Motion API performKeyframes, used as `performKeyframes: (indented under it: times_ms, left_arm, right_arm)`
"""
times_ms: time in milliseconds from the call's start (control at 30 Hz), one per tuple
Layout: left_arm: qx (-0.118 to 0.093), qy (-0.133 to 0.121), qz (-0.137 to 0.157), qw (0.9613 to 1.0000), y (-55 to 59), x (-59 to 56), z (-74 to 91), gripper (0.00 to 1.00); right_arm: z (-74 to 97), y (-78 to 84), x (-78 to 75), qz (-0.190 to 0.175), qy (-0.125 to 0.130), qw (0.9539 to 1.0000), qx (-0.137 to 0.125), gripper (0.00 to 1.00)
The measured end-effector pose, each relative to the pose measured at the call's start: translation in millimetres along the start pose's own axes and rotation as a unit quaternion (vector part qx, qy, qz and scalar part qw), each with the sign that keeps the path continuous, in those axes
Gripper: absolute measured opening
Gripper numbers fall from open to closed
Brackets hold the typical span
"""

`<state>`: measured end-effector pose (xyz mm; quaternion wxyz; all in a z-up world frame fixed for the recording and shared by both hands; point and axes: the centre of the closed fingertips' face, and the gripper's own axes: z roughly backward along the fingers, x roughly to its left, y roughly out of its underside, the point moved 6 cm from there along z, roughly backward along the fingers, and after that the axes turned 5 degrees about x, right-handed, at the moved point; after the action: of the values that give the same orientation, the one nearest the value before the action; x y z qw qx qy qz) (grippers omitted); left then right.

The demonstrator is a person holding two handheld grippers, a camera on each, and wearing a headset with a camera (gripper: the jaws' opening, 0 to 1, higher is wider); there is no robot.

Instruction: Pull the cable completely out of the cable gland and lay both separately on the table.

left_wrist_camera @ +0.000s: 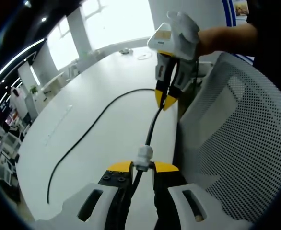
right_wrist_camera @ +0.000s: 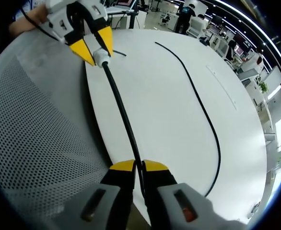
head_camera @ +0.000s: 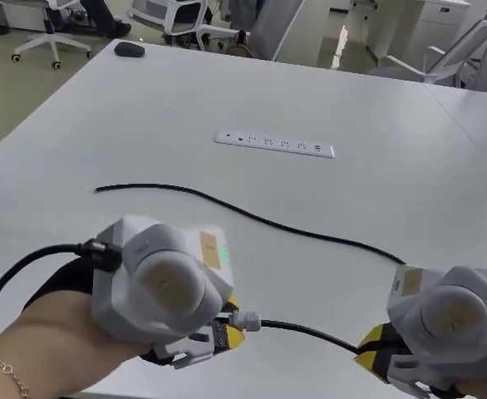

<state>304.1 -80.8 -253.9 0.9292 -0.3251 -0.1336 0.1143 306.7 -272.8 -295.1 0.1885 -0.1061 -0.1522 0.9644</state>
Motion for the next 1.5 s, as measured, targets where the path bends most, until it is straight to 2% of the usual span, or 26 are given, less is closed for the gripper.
performKeyframes:
  times_ms: [367,633,767,833,933,1000,1100,1167,1300,1500]
  left_arm:
    - [-0.001,0.003,-0.001,1.0,-0.9,-1.2,-0.1,0.17]
    - [-0.001,0.003,-0.001,1.0,-1.1,-1.5,0.3,0.17]
    - [-0.001,0.001,-0.001,1.0,-1.1,-1.0,0.7,0.17]
    - [-0.001,0.001,-0.001,1.0,-0.7,-0.8,0.7,0.17]
    - [0.0,0.001,-0.002,1.0,-0.7,-1.0,0.4,0.17]
    - [0.0,0.002,-0.003,1.0,-0.8,-1.3,0.2,0.17]
    - [0.0,0.003,-0.003,1.0,-0.7,-1.9,-0.2,0.17]
    - [0.0,0.003,-0.004,1.0,-0.6,-1.8,-0.3,0.17]
    - [0.0,0.001,-0.004,1.0,-0.7,-1.5,-0.4,0.17]
    - [-0.002,0.001,-0.005,1.0,-1.1,-1.2,-0.5,0.17]
  right_arm:
    - [-6.2,23.4,-6.9,-0.021,0.009,0.9993,0.031,0.04]
    - [-8.9,34.1,-10.4,-0.038,0.014,0.9979,0.051,0.04]
    - [-9.0,34.5,-6.6,-0.037,0.002,0.9977,0.056,0.05]
    - [-9.3,33.5,-3.6,-0.042,-0.009,0.9975,0.056,0.09]
    - [-6.2,24.5,1.6,-0.053,-0.027,0.9975,0.04,0.22]
    - [-3.4,18.6,4.8,-0.051,-0.038,0.9974,0.032,0.23]
    - [4.5,0.7,10.0,-0.04,-0.048,0.998,0.004,0.25]
    - [9.5,-13.9,11.8,-0.021,-0.045,0.9986,-0.019,0.26]
    - [17.8,-37.4,15.5,0.009,-0.036,0.9985,-0.041,0.26]
    - [26.5,-69.6,22.6,0.04,-0.026,0.9957,-0.08,0.24]
